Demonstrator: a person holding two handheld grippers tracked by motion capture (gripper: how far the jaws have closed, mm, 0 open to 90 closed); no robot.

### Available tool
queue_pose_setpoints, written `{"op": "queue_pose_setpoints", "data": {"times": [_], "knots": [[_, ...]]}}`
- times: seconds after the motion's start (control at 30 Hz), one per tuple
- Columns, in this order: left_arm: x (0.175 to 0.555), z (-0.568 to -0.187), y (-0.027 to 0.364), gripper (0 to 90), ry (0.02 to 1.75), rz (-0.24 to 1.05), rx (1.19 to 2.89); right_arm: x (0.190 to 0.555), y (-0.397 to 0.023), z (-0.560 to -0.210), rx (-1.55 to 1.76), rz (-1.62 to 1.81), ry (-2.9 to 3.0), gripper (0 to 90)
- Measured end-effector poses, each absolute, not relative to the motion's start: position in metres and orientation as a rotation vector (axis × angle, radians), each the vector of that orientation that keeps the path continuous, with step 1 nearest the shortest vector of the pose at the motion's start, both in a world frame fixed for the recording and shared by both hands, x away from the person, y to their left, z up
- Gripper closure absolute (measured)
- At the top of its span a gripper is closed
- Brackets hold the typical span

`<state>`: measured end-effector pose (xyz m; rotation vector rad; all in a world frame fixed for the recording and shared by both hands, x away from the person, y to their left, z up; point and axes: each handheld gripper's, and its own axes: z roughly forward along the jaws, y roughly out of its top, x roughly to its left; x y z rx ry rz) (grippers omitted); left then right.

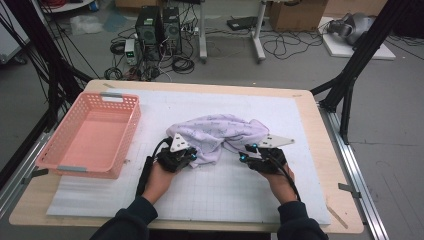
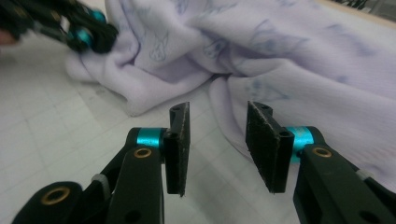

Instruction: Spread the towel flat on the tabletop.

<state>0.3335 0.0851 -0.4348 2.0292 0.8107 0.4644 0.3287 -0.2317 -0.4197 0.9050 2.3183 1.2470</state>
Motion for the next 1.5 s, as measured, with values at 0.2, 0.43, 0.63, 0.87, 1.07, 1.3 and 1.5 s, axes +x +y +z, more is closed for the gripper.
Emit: {"op": "queue_pose_setpoints", "data": {"times": [0.2,0.43,0.63,0.87,1.07,1.3,1.5], "knots": [[0.333,-0.427,0.101,84.3,0.824,0.424,1.960,0.347,-0.206,-0.436,0.880,1.112,2.366,59.9],[0.331,-0.415,0.123,84.3,0.854,0.378,1.848,0.367,-0.196,-0.446,0.899,0.982,2.392,85.5],[0.327,-0.409,0.149,84.3,0.891,0.384,1.793,0.358,-0.215,-0.438,0.879,1.022,2.493,87.4],[0.325,-0.410,0.173,84.3,0.935,0.395,1.751,0.322,-0.263,-0.429,0.809,1.083,2.570,87.4],[0.324,-0.407,0.178,84.2,0.908,0.341,1.727,0.304,-0.306,-0.422,0.828,1.188,2.566,87.4],[0.324,-0.417,0.170,75.9,0.918,0.301,1.833,0.289,-0.321,-0.418,0.765,1.280,2.684,85.6],[0.321,-0.420,0.173,46.0,0.965,0.350,1.829,0.292,-0.327,-0.418,0.914,1.328,2.534,65.9]]}}
